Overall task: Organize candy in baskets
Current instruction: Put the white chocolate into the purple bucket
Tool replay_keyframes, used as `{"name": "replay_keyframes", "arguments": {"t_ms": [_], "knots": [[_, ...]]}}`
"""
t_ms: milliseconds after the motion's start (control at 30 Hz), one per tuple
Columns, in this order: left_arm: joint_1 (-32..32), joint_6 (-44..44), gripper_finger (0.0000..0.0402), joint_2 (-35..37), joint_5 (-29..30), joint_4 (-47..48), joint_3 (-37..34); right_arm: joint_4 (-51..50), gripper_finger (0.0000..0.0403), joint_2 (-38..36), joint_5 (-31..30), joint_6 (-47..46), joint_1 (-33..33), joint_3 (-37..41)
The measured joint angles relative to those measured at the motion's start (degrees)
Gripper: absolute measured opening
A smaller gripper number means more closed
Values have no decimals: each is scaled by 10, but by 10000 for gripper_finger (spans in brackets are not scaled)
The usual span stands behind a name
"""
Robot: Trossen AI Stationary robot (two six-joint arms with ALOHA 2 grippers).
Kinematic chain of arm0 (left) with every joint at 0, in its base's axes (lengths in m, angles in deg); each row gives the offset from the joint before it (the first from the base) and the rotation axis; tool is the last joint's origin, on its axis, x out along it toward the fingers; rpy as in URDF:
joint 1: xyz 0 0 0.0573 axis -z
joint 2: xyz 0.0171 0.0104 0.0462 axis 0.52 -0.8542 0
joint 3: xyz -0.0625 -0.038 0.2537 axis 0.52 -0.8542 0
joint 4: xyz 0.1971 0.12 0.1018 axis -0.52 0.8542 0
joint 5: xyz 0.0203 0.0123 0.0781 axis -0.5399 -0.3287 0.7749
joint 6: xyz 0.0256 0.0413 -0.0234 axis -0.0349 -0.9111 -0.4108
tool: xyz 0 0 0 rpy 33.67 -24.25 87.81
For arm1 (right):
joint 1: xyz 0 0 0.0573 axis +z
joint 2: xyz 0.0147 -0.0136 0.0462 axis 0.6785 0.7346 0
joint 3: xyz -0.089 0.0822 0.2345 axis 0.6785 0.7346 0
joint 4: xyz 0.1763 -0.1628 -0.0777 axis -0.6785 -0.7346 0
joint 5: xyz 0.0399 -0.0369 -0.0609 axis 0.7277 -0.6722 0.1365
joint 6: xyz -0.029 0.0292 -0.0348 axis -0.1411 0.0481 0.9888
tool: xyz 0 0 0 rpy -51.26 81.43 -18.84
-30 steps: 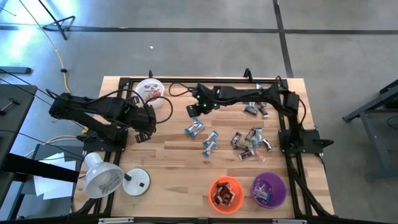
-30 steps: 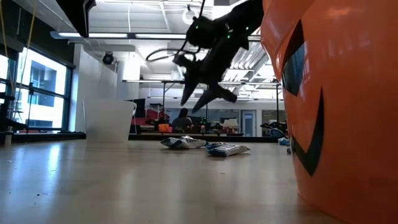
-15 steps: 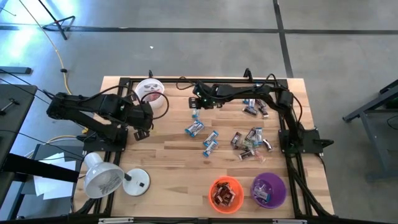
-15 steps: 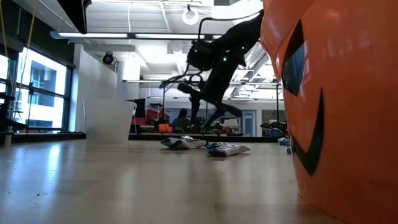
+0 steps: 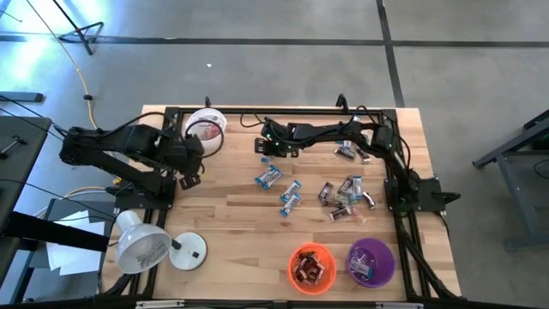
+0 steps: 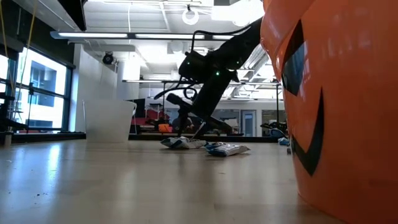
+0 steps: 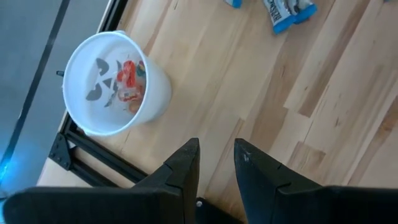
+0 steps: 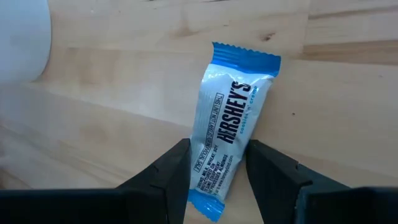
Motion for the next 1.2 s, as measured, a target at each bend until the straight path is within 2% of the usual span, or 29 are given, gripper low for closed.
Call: {"name": "replay_keyframes", "arguments": {"t_ms": [133, 233, 500, 667, 800, 1033, 1200], "knots": [[0, 6, 88, 14, 0, -1, 0, -8, 148, 2, 0, 2, 0, 0], [0, 5, 88, 25, 0, -1, 0, -10, 133, 3, 0, 6, -1, 1], [0, 15, 88, 36, 7, -1, 0, -11, 12, 3, 16, 42, -1, 2], [0, 16, 88, 40, 7, -1, 0, -10, 20, -13, 48, 61, -2, 3], [0, 16, 88, 44, 7, -1, 0, -25, 4, -42, 85, 107, 5, 7], [0, 16, 88, 54, 7, 0, 0, -38, 3, -131, 126, 152, 11, 5], [0, 16, 88, 58, 7, 0, 0, -105, 2, -217, 143, 188, 30, 4]]}}
